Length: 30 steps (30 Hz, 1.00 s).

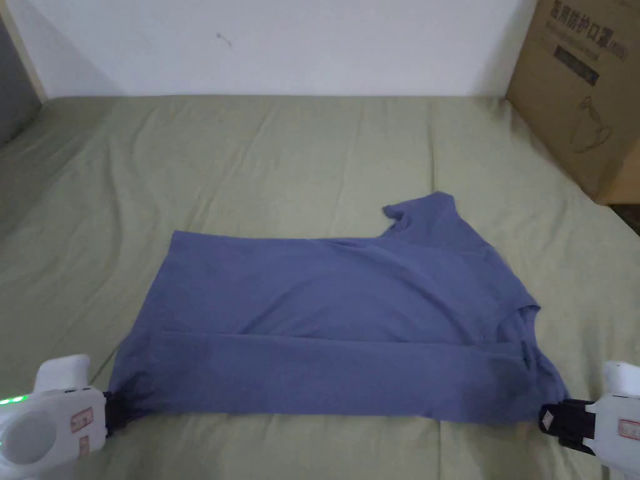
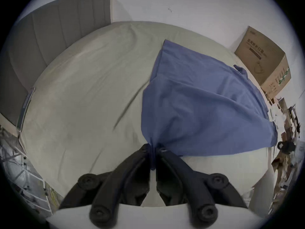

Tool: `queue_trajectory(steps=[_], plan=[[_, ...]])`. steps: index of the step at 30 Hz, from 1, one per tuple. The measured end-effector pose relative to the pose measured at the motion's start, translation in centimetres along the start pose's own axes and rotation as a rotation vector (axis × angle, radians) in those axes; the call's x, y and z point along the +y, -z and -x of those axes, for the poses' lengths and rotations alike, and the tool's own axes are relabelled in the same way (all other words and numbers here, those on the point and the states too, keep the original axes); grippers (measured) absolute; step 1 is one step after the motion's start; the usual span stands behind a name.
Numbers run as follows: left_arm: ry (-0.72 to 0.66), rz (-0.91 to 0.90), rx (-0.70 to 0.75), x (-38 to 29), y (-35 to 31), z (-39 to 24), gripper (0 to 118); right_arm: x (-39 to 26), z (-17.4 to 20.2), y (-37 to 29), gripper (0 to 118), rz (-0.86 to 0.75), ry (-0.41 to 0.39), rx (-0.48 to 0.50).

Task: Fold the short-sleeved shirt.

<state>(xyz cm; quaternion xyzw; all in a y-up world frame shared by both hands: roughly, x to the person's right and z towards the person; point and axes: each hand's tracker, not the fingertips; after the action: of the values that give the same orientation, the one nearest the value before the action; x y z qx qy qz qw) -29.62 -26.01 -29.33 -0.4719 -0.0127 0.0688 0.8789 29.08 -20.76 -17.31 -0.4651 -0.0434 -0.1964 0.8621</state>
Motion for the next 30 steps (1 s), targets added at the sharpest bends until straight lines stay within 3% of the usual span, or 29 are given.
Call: queue_trajectory(steps=[1, 2, 3, 5, 8, 9, 10, 11, 12, 13, 14, 17, 23, 27, 30], plan=[[0.012, 0.025, 0.006, 0.3, -0.1, -0.2, 4, 0.1, 0.0, 0.0, 29, -0.012, 0.003, -0.006], [0.058, 0.036, 0.04, 0.3, 0.0, -0.5, 4, 0.6, -0.4, 0.4, 29, -0.021, 0.001, -0.011], [0.09, 0.023, 0.049, 0.3, -0.1, -0.7, 4, 0.9, -0.5, 0.4, 37, -0.031, 0.0, -0.018], [0.09, 0.029, 0.039, 0.4, -1.1, -1.9, 4, 1.7, -0.7, 0.8, 70, -0.042, 0.016, -0.025], [0.064, 0.031, 0.019, 0.6, -1.5, -1.7, 4, 2.5, -1.7, 2.9, 70, -0.041, 0.061, -0.039], [0.061, 0.027, 0.02, 0.7, -1.7, -1.7, 4, 2.6, -2.1, 4.0, 69, -0.007, 0.088, -0.052], [0.057, 0.026, 0.019, 0.8, -1.8, -1.6, 4, 2.5, -2.6, 5.3, 60, 0.032, 0.119, -0.04], [0.053, 0.029, 0.015, 0.8, -1.9, -1.5, 4, 2.1, -2.9, 6.5, 25, 0.071, 0.139, -0.008], [0.053, 0.027, 0.014, 0.8, -2.0, -1.4, 4, 2.0, -2.7, 7.3, 13, 0.1, 0.117, -0.036], [0.053, 0.027, 0.009, 0.9, -2.4, -1.8, 4, 1.9, -2.1, 7.3, 9, 0.079, 0.079, -0.106], [0.055, 0.028, 0.009, 0.9, -2.9, -2.1, 4, 2.3, -2.1, 7.3, 6, 0.068, 0.07, -0.072], [0.072, 0.012, 0.01, 1.2, -3.0, -2.0, 4, 3.3, -1.4, 6.3, 6, 0.061, -0.018, -0.09], [0.082, -0.016, -0.014, 1.8, -5.9, -1.9, 4, 4.2, -1.2, 1.0, 6, 0.01, 0.028, -0.002], [0.111, -0.026, -0.022, 0.6, -8.5, -1.6, 4, 3.7, -1.0, -2.1, 6, 0.019, -0.052, -0.016], [0.115, 0.004, -0.035, -1.5, -9.2, -0.9, 4, 2.0, -2.2, -2.4, 6, 0.053, -0.044, -0.026]])
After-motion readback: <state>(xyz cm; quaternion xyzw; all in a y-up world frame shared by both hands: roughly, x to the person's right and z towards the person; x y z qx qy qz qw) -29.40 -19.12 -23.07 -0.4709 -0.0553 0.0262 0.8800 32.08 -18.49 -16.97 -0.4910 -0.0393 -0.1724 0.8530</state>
